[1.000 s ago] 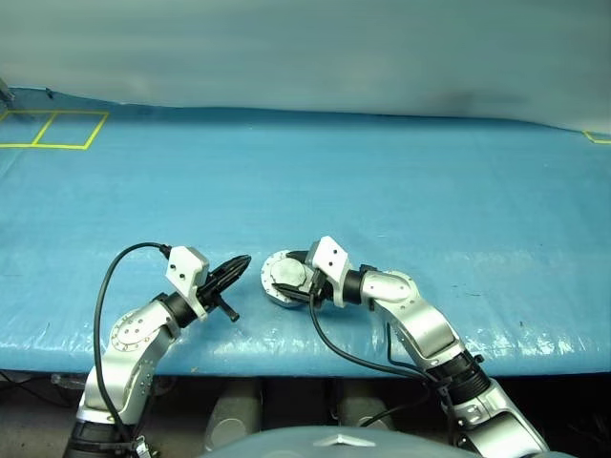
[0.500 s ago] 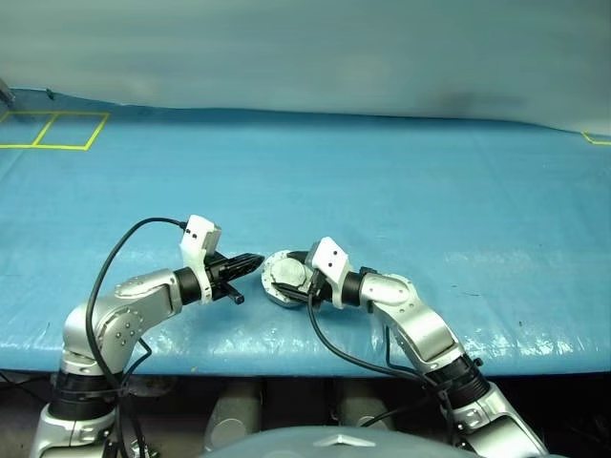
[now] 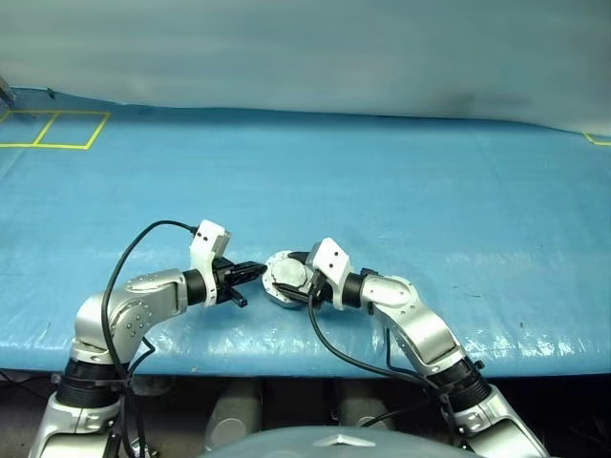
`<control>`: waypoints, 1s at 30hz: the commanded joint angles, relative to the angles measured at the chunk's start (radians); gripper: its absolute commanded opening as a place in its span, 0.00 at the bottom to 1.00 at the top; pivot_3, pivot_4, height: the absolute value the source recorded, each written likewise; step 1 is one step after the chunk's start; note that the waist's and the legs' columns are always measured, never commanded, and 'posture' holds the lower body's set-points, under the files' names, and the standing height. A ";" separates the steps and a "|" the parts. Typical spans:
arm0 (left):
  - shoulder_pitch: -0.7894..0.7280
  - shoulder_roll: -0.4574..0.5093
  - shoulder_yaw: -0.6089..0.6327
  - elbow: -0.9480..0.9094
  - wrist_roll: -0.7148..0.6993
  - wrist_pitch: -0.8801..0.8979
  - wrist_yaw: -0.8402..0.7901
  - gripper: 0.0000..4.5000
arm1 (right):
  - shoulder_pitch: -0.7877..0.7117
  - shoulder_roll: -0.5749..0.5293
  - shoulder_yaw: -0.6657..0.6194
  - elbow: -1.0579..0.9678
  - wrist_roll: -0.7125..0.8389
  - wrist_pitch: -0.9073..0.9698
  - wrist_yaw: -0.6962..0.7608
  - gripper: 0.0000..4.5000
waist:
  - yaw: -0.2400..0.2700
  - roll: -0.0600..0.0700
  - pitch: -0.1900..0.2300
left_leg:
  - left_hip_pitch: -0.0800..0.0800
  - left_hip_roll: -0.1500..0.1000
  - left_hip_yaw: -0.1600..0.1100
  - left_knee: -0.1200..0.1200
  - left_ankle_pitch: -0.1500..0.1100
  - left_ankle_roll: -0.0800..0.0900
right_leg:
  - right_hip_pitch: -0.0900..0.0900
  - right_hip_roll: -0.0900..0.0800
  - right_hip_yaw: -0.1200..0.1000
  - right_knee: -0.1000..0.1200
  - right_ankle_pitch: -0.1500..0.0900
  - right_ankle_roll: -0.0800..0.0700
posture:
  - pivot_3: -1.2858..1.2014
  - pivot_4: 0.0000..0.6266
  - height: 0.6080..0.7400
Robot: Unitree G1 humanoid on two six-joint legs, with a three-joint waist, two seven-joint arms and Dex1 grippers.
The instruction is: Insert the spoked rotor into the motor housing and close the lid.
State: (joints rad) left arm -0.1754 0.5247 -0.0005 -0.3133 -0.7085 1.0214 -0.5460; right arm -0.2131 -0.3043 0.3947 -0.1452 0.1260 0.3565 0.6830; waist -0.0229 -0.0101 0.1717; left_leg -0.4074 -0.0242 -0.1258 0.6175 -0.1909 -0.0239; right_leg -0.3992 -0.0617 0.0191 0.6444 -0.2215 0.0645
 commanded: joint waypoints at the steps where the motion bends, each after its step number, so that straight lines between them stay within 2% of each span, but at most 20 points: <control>1: -0.026 0.010 -0.023 0.008 0.020 -0.007 -0.020 0.00 | 0.026 -0.013 0.009 0.020 -0.015 0.034 0.001 0.68 | 0.001 0.000 0.000 | 0.000 0.000 0.000 0.000 0.000 0.000 | 0.000 0.000 0.000 0.000 0.000 0.000 | 0.52 0.24 1.00; 15: -0.095 0.010 -0.114 0.068 0.099 0.006 -0.059 0.00 | 0.065 -0.025 0.005 -0.022 0.018 0.077 0.018 0.68 | 0.005 0.000 -0.001 | 0.000 -0.001 0.000 0.000 0.000 0.000 | 0.001 0.000 0.000 -0.001 0.000 0.000 | 0.52 0.24 1.00; 19: -0.095 0.010 -0.126 0.067 0.106 0.003 -0.070 0.00 | 0.104 -0.048 -0.005 -0.057 0.023 0.081 0.022 0.97 | 0.007 0.000 -0.002 | 0.000 -0.001 0.000 0.000 0.000 0.000 | 0.001 0.000 0.000 -0.001 0.000 0.000 | 0.52 0.24 1.00; 30: -0.090 0.007 -0.141 0.076 0.142 -0.017 -0.098 0.00 | 0.271 -0.123 -0.130 -0.259 0.070 0.153 -0.031 0.99 | 0.007 0.000 -0.007 | 0.002 0.000 0.000 -0.001 0.000 0.000 | 0.002 -0.001 0.000 -0.001 0.000 0.000 | 0.52 0.24 1.00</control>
State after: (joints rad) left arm -0.2776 0.5308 -0.1122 -0.2510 -0.5848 0.9989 -0.6379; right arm 0.0273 -0.4122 0.2852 -0.3925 0.1835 0.4553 0.6664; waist -0.0157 -0.0104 0.1651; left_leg -0.4054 -0.0246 -0.1260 0.6165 -0.1911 -0.0240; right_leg -0.3970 -0.0628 0.0191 0.6431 -0.2220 0.0643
